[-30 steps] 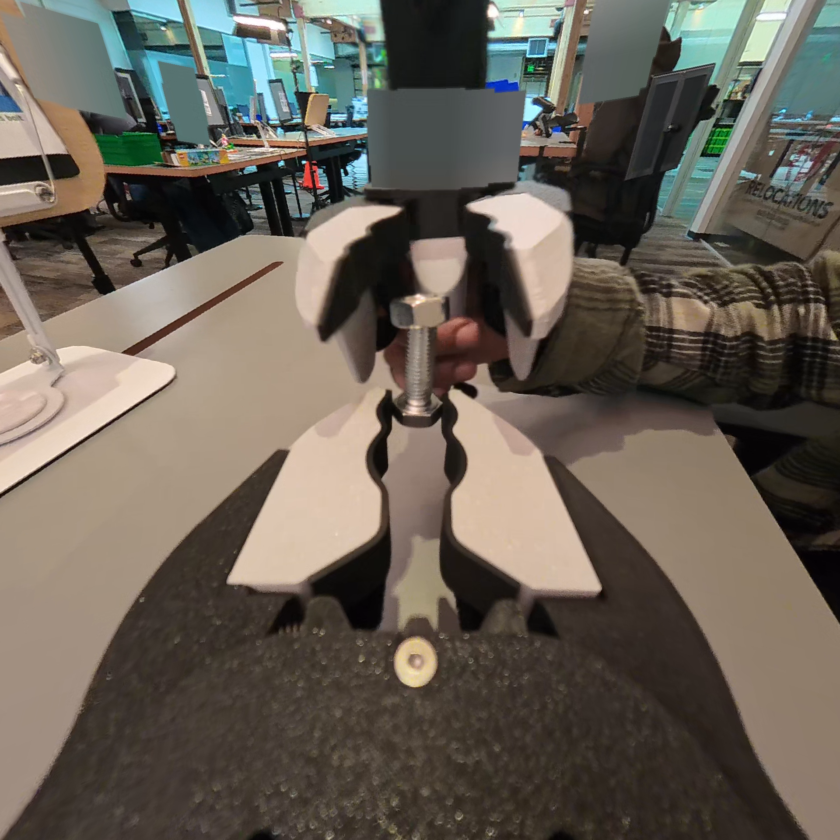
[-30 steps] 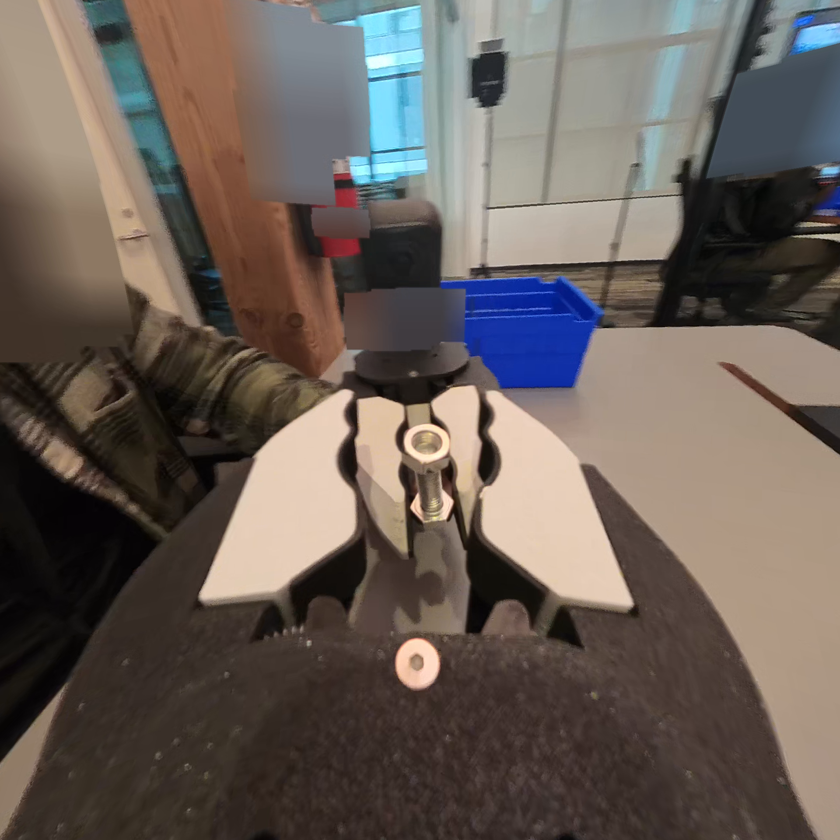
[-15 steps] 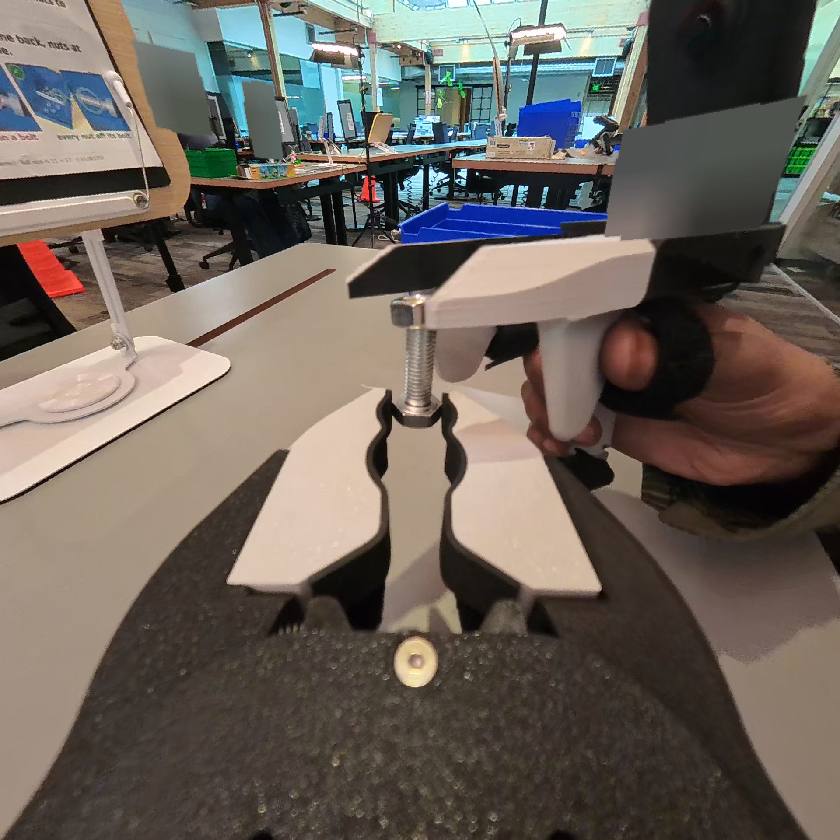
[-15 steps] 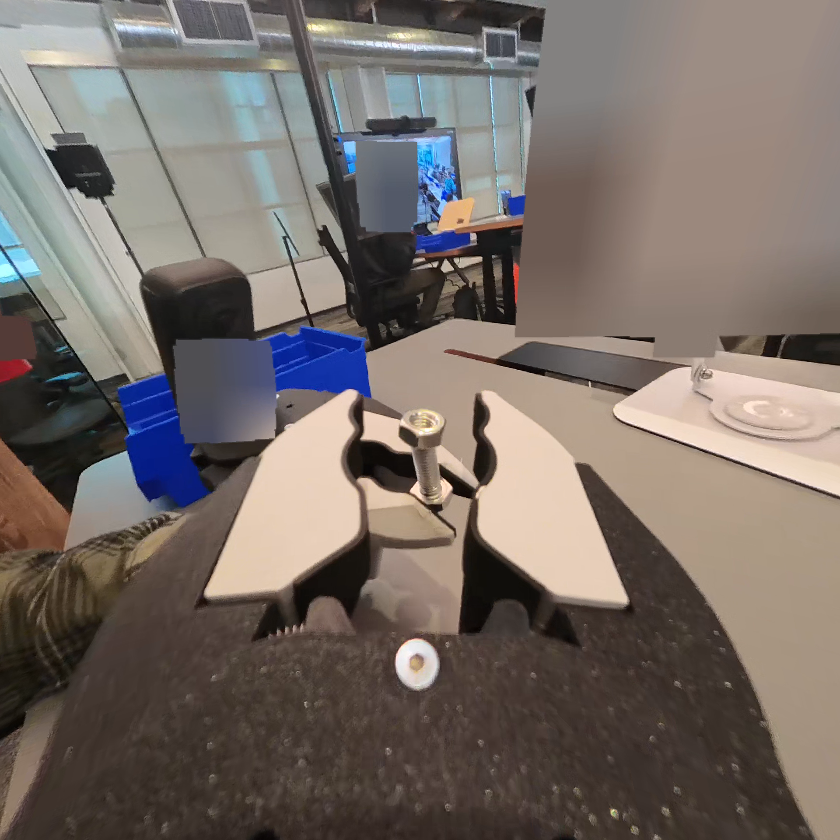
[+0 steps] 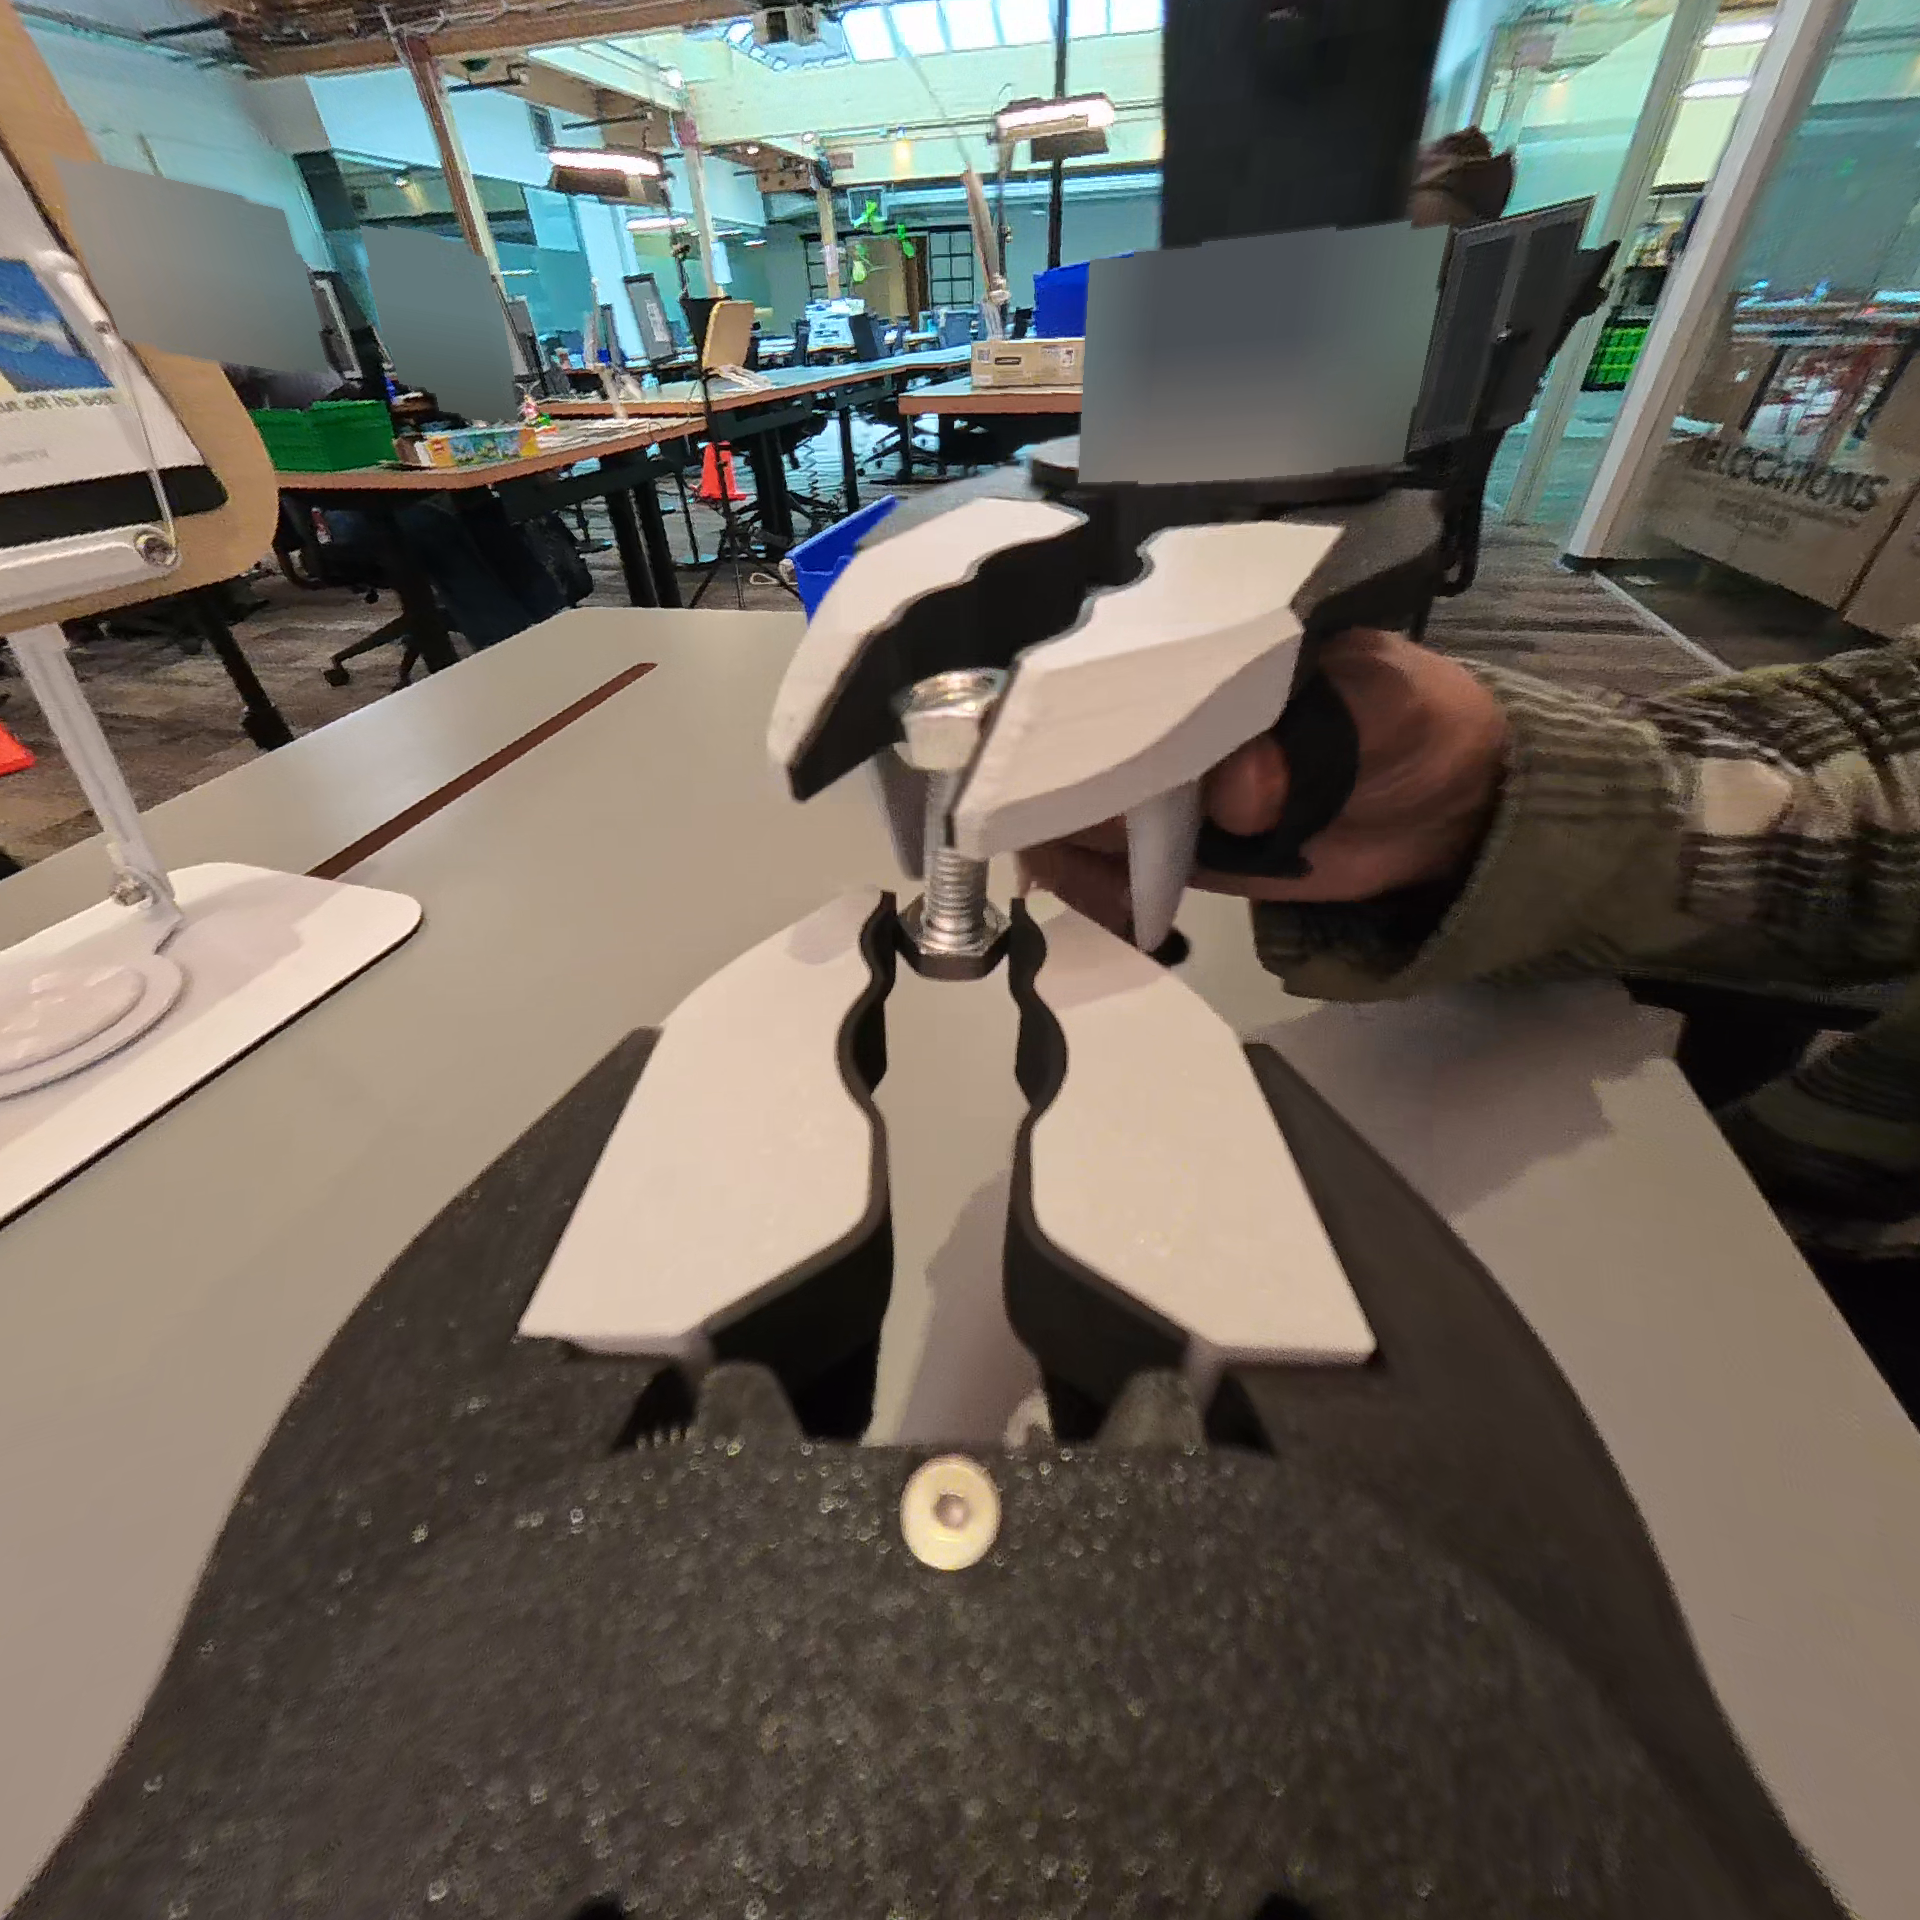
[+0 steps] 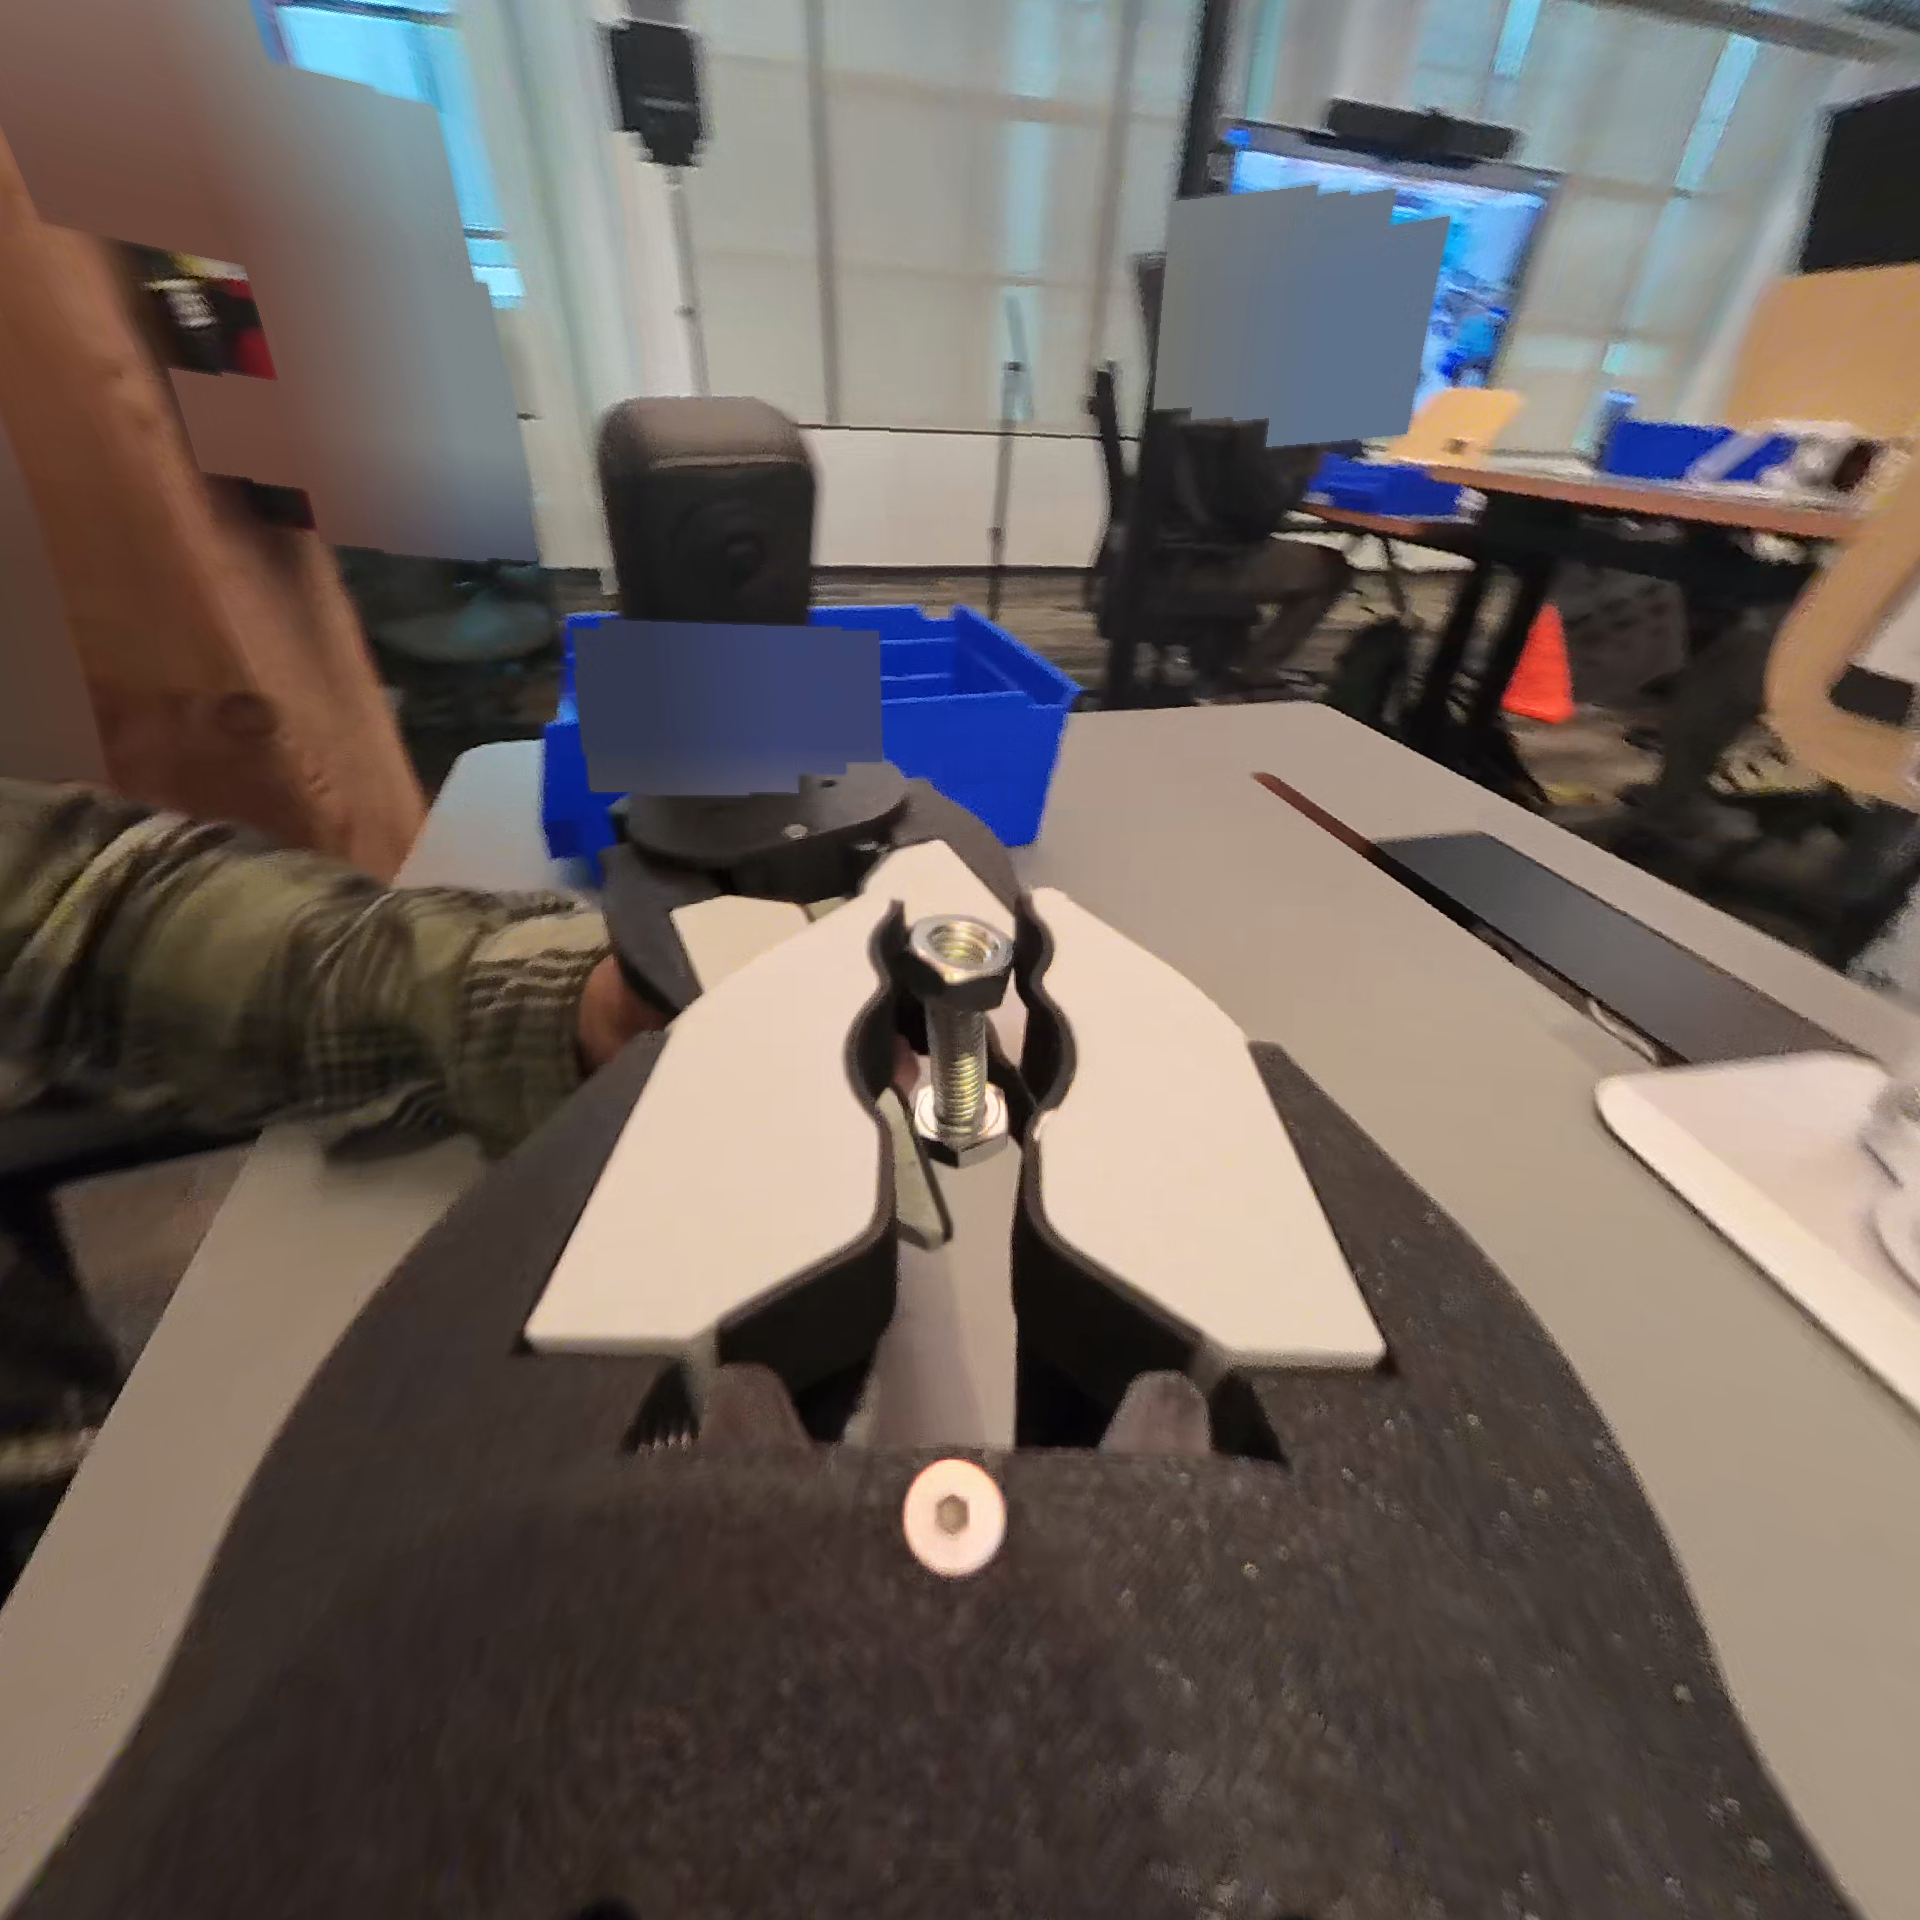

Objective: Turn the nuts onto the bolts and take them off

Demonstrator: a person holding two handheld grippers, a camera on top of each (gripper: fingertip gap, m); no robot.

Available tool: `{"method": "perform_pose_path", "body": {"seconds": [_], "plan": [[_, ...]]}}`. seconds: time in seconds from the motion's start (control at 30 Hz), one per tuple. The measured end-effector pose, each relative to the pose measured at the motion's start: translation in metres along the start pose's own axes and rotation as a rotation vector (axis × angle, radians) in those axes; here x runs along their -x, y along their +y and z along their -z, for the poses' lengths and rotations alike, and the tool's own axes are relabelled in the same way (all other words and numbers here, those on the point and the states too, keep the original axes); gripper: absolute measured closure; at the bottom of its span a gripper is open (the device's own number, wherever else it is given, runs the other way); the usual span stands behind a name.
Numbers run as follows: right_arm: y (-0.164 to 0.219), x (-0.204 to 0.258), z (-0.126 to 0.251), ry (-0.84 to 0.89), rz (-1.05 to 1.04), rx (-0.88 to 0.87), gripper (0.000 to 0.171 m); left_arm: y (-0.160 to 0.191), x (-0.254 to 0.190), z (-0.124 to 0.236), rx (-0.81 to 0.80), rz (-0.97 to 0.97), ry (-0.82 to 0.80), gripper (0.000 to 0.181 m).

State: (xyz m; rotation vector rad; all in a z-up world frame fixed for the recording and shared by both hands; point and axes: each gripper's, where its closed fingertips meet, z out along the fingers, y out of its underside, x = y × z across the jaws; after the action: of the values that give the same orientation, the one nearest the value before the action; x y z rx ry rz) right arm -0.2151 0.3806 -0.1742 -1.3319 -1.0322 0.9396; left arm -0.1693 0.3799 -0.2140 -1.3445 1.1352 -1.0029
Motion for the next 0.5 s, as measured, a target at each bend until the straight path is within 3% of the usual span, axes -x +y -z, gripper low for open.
{"method": "perform_pose_path", "body": {"seconds": [0.13,0.5], "plan": [[-0.001,0.016,0.007,-0.216,0.131,-0.044,0.152,-0.001,-0.013,-0.003,-0.005,-0.019,0.069,0.161],[0.001,0.034,0.025,-0.601,0.099,-0.125,0.152,0.002,-0.029,-0.009,0.001,-0.025,0.165,0.161]]}}
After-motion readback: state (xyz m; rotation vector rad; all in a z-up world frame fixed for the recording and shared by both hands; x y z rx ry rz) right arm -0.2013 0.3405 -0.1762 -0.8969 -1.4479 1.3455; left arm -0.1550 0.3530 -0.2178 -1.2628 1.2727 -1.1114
